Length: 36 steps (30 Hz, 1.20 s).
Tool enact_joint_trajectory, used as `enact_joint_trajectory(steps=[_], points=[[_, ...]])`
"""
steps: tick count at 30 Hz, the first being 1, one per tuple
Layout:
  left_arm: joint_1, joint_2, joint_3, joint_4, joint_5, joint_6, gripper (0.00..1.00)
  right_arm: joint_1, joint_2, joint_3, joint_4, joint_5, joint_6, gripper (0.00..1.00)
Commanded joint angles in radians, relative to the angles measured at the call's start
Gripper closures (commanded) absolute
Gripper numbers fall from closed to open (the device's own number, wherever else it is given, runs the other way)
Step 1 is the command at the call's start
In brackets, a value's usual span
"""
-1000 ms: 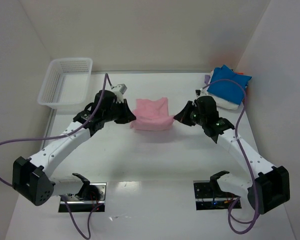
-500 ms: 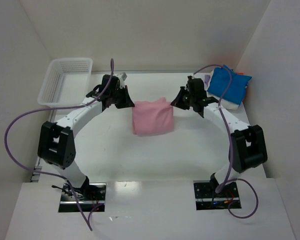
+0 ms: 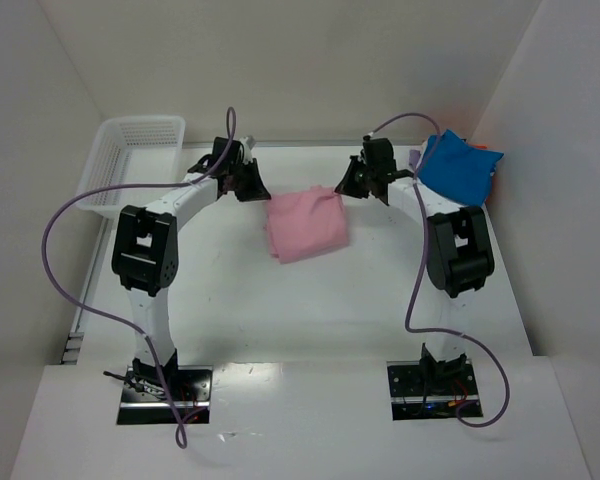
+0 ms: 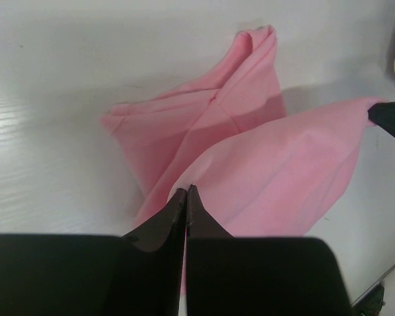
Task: Fold and stack the t-shirts
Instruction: Fold the long partially folded tshirt into a neat square
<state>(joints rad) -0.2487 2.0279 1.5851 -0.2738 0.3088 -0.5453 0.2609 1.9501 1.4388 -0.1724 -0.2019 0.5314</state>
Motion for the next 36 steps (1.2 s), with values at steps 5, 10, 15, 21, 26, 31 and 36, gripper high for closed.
enact_joint_trajectory(steps=[5,10,15,21,26,31,36], points=[[0.050,0.049,0.058,0.064,-0.007,0.008,1.00,-0.011,0.115,0.174,0.055,-0.028,-0.037,0.96],[0.051,0.071,0.047,0.083,-0.016,-0.013,1.00,-0.020,0.191,0.260,0.045,-0.028,-0.057,0.95],[0.060,0.112,0.035,0.096,-0.007,-0.033,1.00,-0.029,0.270,0.355,0.027,-0.028,-0.077,0.92],[0.069,0.114,0.001,0.128,-0.027,-0.053,1.00,-0.029,0.368,0.438,0.005,-0.065,-0.087,0.79],[0.078,0.130,-0.019,0.155,-0.027,-0.070,0.99,-0.029,0.409,0.501,-0.004,-0.088,-0.094,0.72],[0.088,0.132,-0.028,0.204,-0.017,-0.071,0.71,-0.029,0.367,0.515,-0.029,-0.076,-0.103,0.62],[0.097,0.049,-0.028,0.242,-0.023,-0.003,0.23,-0.029,0.219,0.417,-0.010,-0.059,-0.105,0.54]])
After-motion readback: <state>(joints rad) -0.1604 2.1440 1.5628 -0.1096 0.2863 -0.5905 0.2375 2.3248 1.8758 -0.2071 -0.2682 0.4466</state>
